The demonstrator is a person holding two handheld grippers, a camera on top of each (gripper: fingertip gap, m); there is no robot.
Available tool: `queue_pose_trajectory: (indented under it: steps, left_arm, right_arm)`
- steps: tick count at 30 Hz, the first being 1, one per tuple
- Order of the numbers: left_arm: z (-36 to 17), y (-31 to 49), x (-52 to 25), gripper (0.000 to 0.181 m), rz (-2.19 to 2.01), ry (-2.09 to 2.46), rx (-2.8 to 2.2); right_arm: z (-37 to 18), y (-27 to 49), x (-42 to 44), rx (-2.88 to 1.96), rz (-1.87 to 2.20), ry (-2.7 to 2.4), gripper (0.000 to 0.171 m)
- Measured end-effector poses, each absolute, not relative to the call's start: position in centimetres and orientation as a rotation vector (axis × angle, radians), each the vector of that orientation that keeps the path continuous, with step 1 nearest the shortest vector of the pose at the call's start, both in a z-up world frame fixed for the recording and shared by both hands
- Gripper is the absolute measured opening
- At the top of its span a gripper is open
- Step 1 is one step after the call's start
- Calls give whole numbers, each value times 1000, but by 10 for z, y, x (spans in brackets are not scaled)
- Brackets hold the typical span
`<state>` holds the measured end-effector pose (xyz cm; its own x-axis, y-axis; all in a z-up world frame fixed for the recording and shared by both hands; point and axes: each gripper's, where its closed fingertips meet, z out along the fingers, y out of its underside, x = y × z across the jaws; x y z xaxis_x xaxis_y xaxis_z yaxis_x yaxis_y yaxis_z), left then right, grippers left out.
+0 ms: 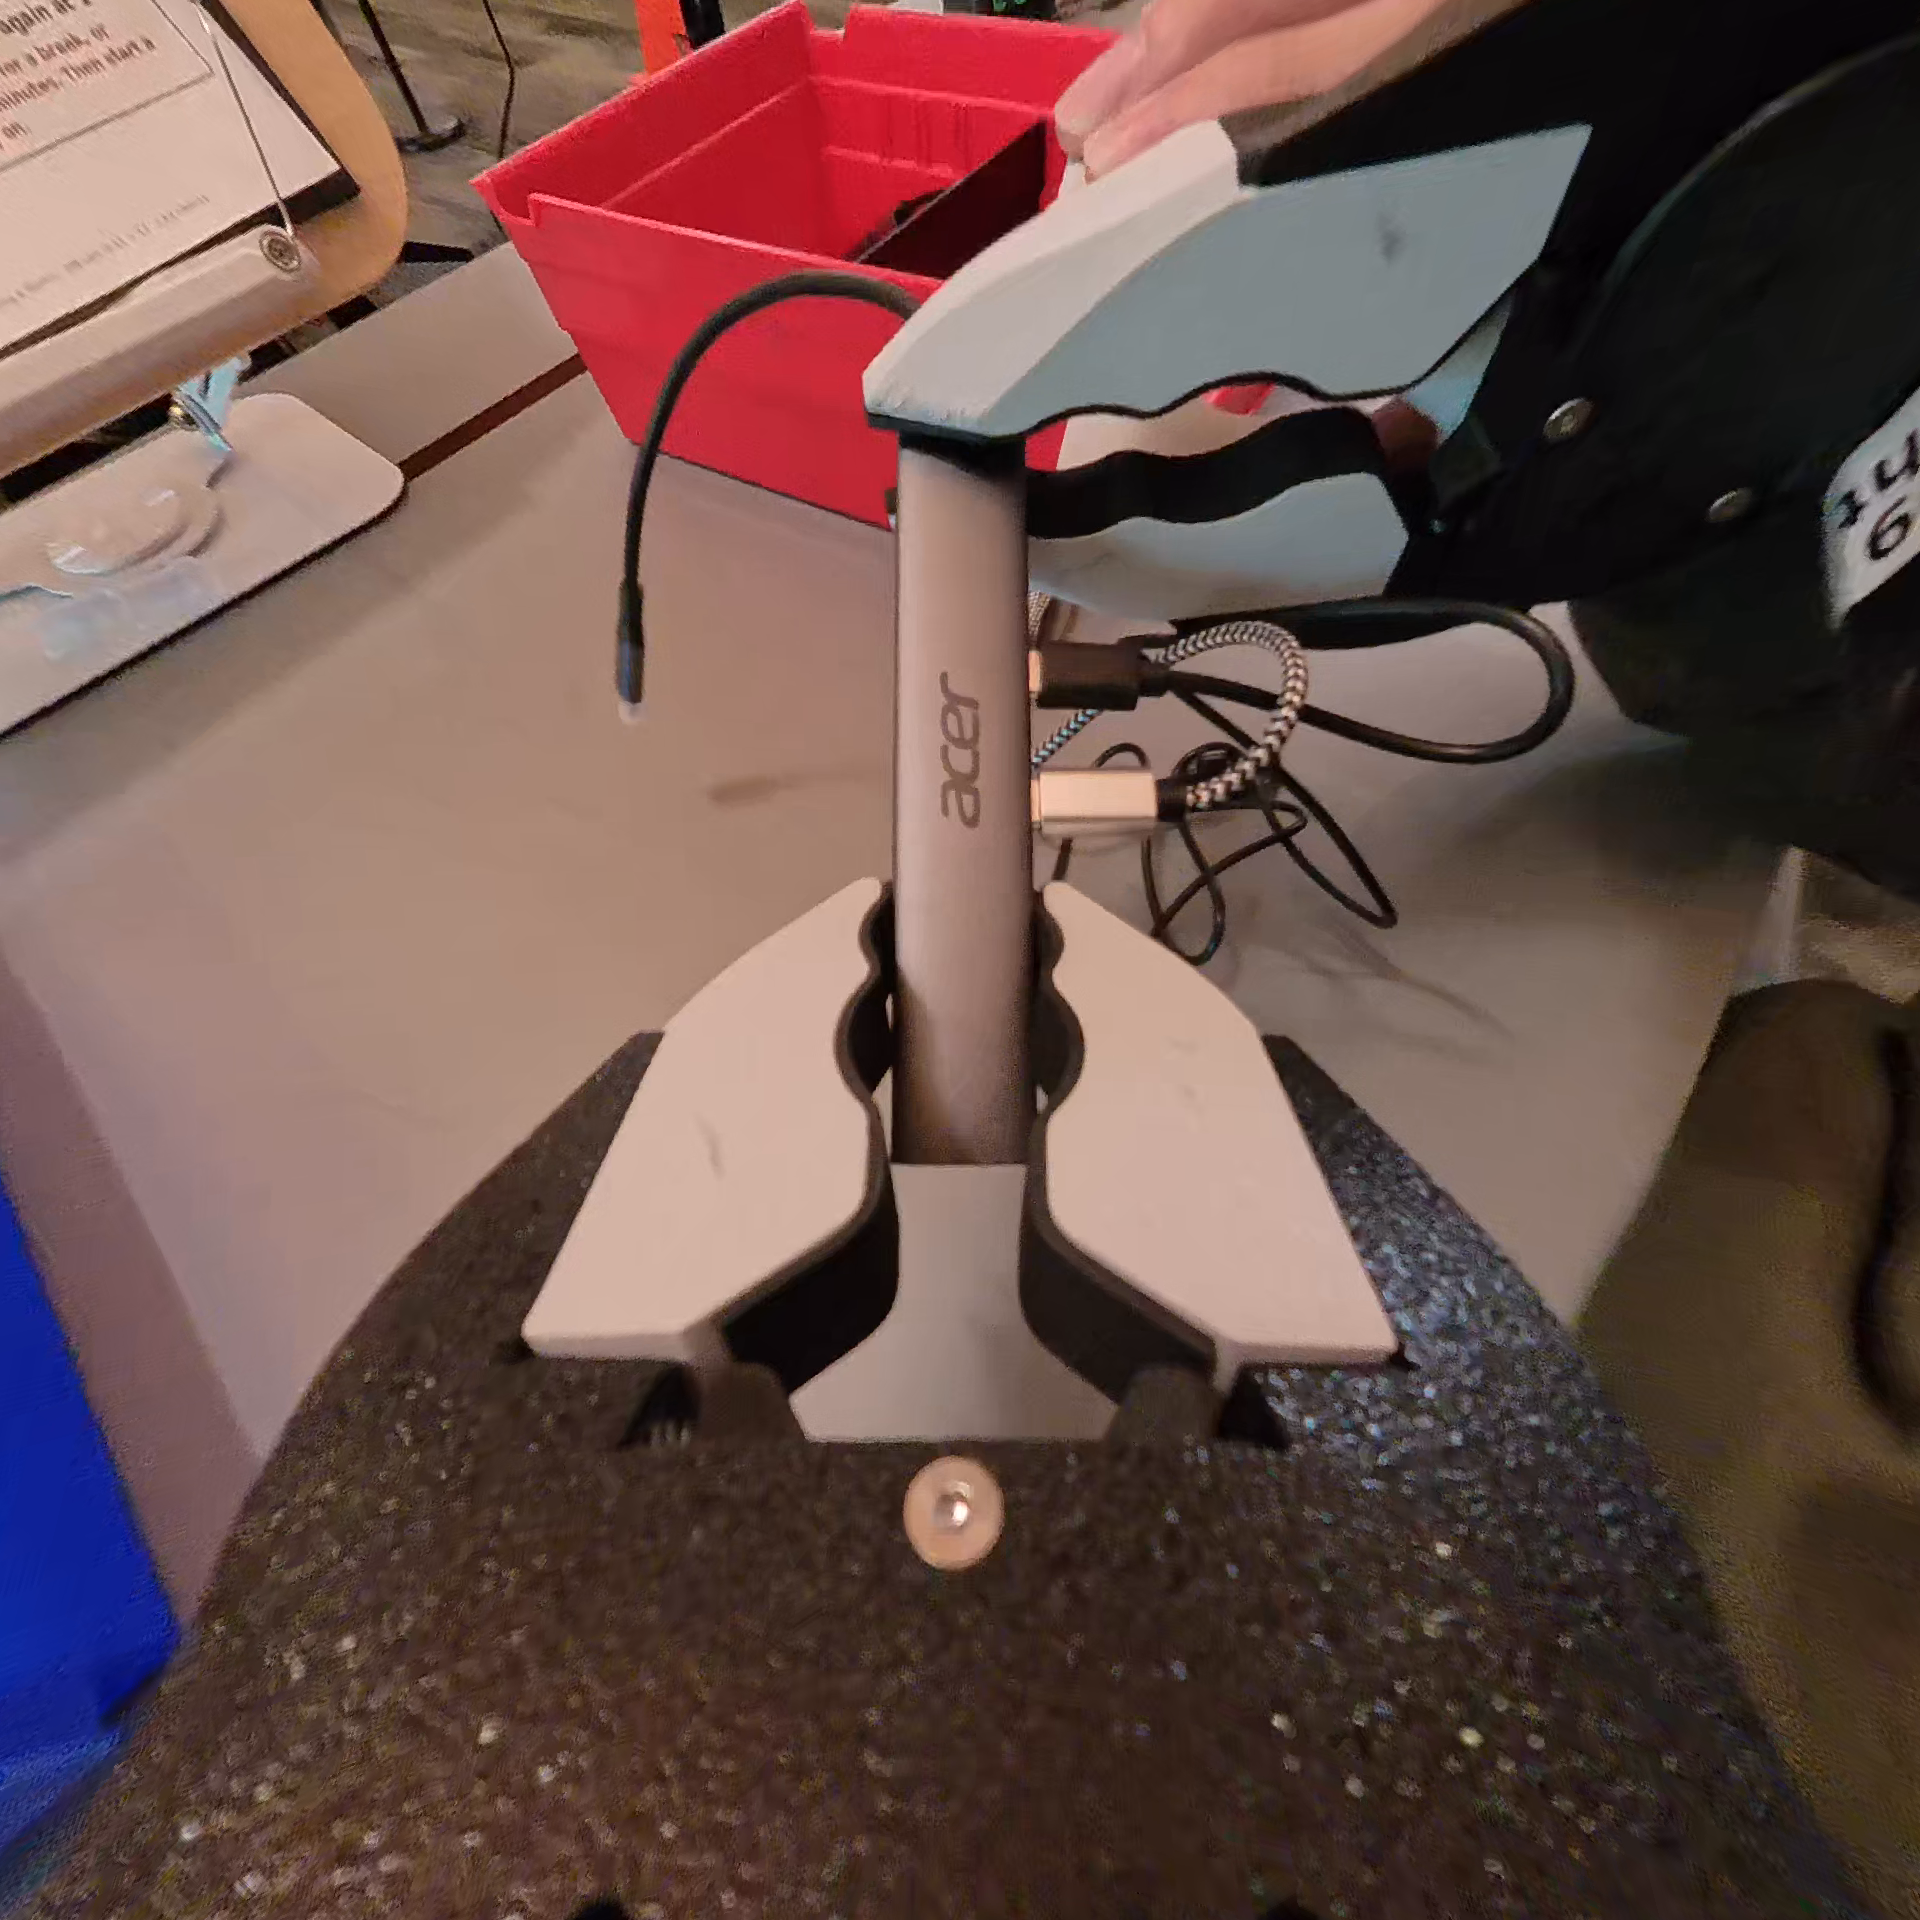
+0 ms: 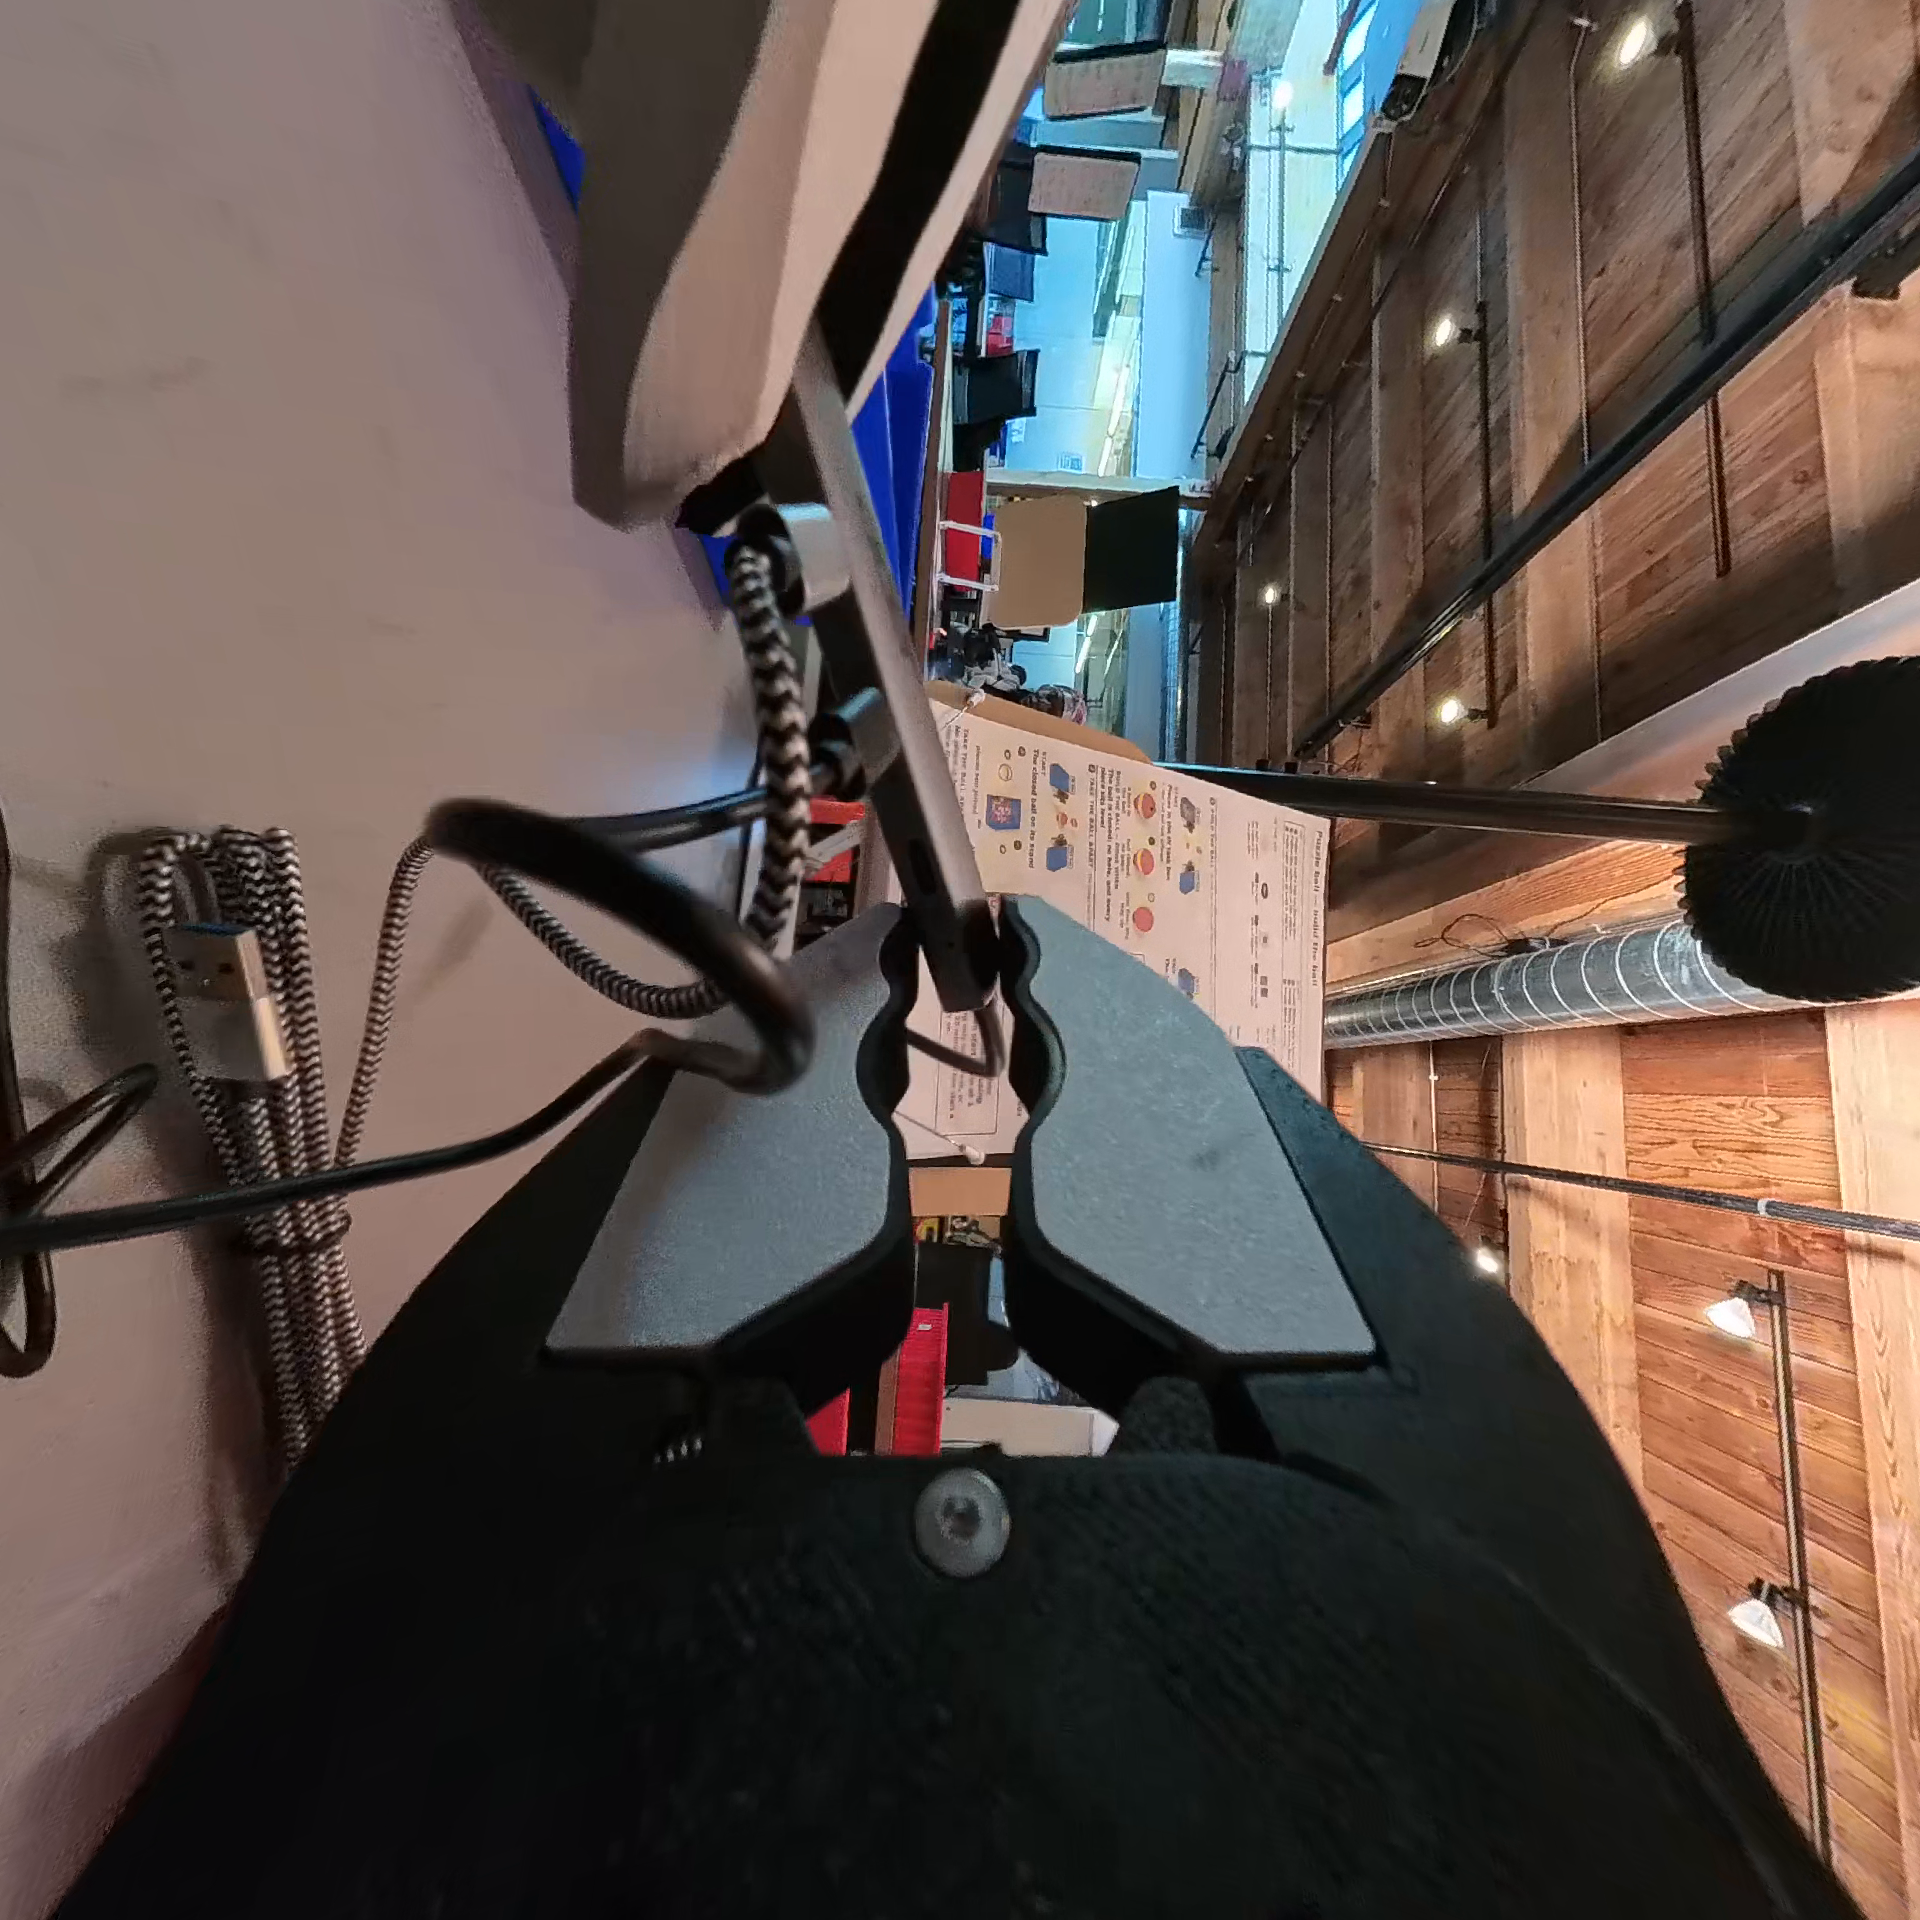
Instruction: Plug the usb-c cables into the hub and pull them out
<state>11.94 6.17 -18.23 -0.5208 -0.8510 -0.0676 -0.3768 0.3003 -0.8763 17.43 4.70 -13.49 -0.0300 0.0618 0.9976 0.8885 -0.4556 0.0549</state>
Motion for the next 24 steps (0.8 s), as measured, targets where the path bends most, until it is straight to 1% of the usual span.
queue_pose_trajectory:
  steps: [6, 11, 12, 16, 18, 19, 21, 24]
  left_arm:
    - [-179, 62, 126, 22, -1095, 1968, -1027]
    - [-176, 68, 133, 22, -1068, 1874, -1021]
    - [-174, 71, 134, 22, -1075, 1851, -1036]
    - [-166, 99, 140, 22, -1050, 1711, -1131]
    - [-167, 110, 141, 22, -1025, 1666, -1180]
    - [-167, 114, 142, 22, -1027, 1641, -1206]
    - [-170, 119, 143, 22, -1012, 1604, -1243]
    - [-170, 121, 143, 22, -997, 1577, -1254]
  right_arm:
    - [-136, 44, 180, -1603, -1570, -1011, 16]
    - [-134, 39, 188, -1654, -1446, -893, 20]
    - [-134, 36, 190, -1675, -1397, -859, 25]
    - [-121, 32, 181, -1743, -1028, -608, 30]
    - [-100, 43, 153, -1653, -768, -454, 31]
    - [-93, 51, 134, -1599, -637, -409, 28]
    - [-100, 72, 102, -1618, -450, -367, 26]
    - [-123, 91, 109, -1726, -535, -205, 23]
